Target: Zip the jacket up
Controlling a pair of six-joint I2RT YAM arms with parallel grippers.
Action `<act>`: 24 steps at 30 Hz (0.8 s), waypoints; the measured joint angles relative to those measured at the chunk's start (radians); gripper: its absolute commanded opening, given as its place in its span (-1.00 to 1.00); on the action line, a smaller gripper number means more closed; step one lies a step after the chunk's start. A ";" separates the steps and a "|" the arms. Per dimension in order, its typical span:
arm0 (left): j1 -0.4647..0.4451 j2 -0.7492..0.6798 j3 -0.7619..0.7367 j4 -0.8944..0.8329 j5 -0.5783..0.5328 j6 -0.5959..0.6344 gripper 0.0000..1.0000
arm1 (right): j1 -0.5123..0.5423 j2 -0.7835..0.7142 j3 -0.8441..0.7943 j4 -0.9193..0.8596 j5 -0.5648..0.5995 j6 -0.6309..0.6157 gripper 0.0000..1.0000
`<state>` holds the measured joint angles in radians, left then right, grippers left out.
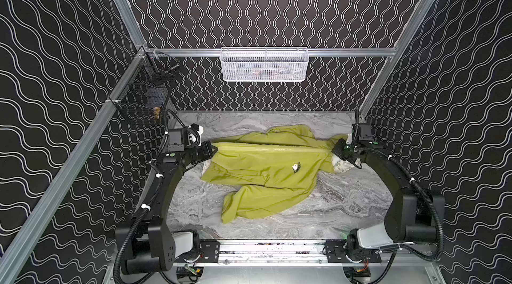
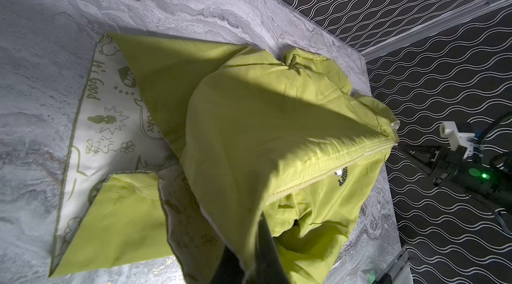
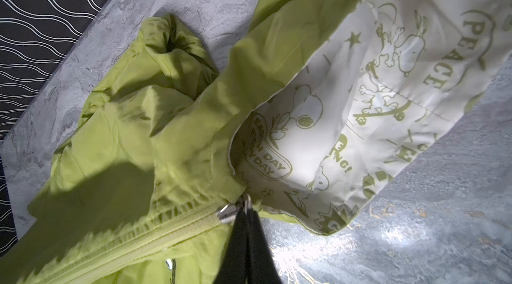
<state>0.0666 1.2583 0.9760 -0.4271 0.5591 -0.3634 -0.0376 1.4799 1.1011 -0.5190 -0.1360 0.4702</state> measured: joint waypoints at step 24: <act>0.004 0.496 0.795 0.122 -0.008 -0.063 -1.00 | -0.056 0.209 0.639 0.092 -0.269 0.019 -1.00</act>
<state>0.0704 1.7542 1.7706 -0.3046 0.5514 -0.4259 -0.0937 1.6894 1.7401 -0.4274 -0.4049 0.4896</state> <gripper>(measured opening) 0.064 0.051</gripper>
